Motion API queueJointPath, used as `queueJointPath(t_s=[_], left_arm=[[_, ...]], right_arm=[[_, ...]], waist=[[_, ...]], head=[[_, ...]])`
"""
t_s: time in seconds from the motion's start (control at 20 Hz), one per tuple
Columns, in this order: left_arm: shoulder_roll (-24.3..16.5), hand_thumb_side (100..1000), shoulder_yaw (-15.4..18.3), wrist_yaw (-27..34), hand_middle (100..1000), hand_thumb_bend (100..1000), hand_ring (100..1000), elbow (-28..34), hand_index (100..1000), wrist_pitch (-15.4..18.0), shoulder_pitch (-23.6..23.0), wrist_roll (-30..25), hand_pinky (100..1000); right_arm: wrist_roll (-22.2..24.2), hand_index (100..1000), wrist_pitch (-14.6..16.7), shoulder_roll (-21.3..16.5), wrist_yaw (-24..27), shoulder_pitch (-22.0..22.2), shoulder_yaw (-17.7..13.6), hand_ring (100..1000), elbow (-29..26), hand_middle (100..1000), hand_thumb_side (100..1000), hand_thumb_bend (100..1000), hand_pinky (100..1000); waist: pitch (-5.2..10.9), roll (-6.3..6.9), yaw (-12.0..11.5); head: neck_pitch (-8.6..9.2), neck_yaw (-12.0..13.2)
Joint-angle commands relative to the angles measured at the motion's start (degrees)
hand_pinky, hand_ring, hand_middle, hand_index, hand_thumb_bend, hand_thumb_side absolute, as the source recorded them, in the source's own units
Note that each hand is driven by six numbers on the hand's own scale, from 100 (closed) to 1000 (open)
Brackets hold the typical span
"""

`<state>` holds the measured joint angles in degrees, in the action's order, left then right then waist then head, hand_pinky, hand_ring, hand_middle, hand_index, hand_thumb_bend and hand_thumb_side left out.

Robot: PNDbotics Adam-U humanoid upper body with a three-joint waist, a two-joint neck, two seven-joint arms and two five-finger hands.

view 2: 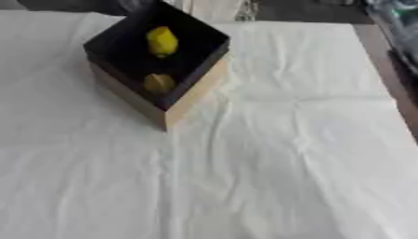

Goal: Pick up objects on the table and place them in the box.

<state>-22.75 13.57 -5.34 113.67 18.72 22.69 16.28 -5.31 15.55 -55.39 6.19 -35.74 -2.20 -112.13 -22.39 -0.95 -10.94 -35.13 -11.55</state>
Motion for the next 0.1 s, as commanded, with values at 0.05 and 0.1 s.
queueJointPath(t_s=[0.05,0.1], left_arm=[[-2.43,571,0.88,-0.63,721,173,773,0.92,920,0.12,0.41,1.82,811],[-2.54,568,0.9,-0.81,721,176,773,0.92,919,0.14,0.43,2.24,811]], right_arm=[[-3.53,833,5.91,-2.07,1.9,2.82,-3.74,913,-2.4,729,123,100,889],[-4.2,834,7.07,-1.78,1.75,4.13,-4.32,915,-2.44,730,122,100,891]], waist=[[1.42,0.61,0.51],[1.41,0.88,0.77]], head=[[0.79,1.56],[0.81,1.83]])
